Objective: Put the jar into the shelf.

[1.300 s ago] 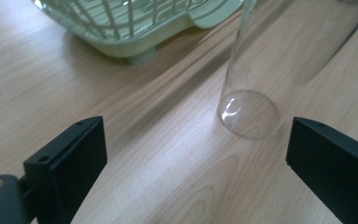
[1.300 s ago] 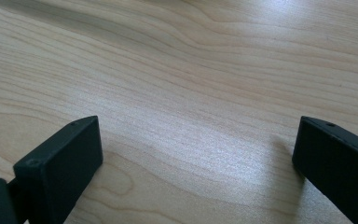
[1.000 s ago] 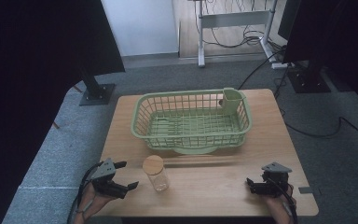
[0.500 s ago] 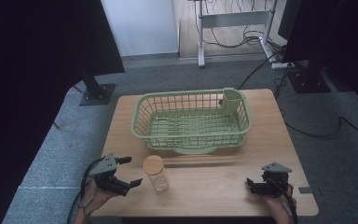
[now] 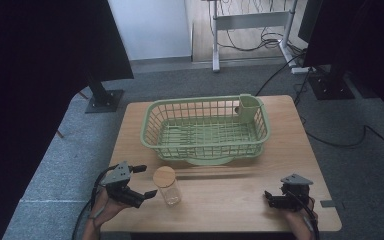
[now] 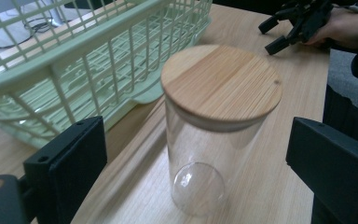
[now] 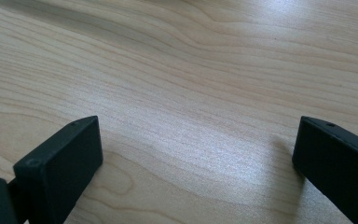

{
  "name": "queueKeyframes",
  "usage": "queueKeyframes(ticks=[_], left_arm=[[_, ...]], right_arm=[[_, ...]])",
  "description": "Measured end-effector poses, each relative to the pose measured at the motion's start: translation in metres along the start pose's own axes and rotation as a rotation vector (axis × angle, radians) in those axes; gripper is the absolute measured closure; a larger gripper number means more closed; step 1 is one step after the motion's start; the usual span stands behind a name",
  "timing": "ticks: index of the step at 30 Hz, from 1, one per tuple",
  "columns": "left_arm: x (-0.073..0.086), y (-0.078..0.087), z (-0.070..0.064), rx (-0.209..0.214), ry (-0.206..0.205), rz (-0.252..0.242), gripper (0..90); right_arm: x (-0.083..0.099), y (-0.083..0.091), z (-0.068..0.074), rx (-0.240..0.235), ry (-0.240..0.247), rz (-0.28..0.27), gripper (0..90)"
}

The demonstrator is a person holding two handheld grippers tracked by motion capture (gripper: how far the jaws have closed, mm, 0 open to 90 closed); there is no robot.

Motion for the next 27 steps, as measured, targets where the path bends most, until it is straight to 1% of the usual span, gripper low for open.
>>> queueKeyframes(ticks=[5, 13, 15, 16, 21, 27], left_arm=[[-0.008, -0.006, 0.000, 0.026, -0.014, -0.006, 6.3], [-0.016, -0.018, 0.002, 0.052, -0.034, 0.001, 8.9], [-0.018, -0.020, 0.003, 0.063, -0.042, 0.001, 10.0], [-0.018, -0.022, 0.005, 0.075, -0.046, 0.002, 10.2], [-0.019, -0.027, 0.008, 0.093, -0.058, 0.008, 11.1], [-0.020, -0.033, 0.011, 0.105, -0.060, 0.013, 12.6]], right_arm=[[0.000, 0.000, 0.000, 0.000, 0.000, 0.000, 1.0], [0.000, 0.000, 0.000, -0.001, 0.000, 0.000, 1.1], [0.000, 0.000, 0.000, -0.001, 0.000, 0.000, 1.1], [0.000, 0.000, 0.000, -0.001, 0.000, 0.000, 1.0], [0.000, 0.000, 0.000, -0.001, 0.000, 0.000, 1.0], [0.000, 0.000, 0.000, -0.001, 0.000, 0.000, 1.1]])
Point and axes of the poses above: each handheld gripper's, and its own axes: y roughly backward along the jaws, x roughly out of its underside, z roughly to its left, the point moved 1 cm from there along -y, roughly forward along the jaws, and after that the axes turned 10 degrees about x, right-handed, at the moved point
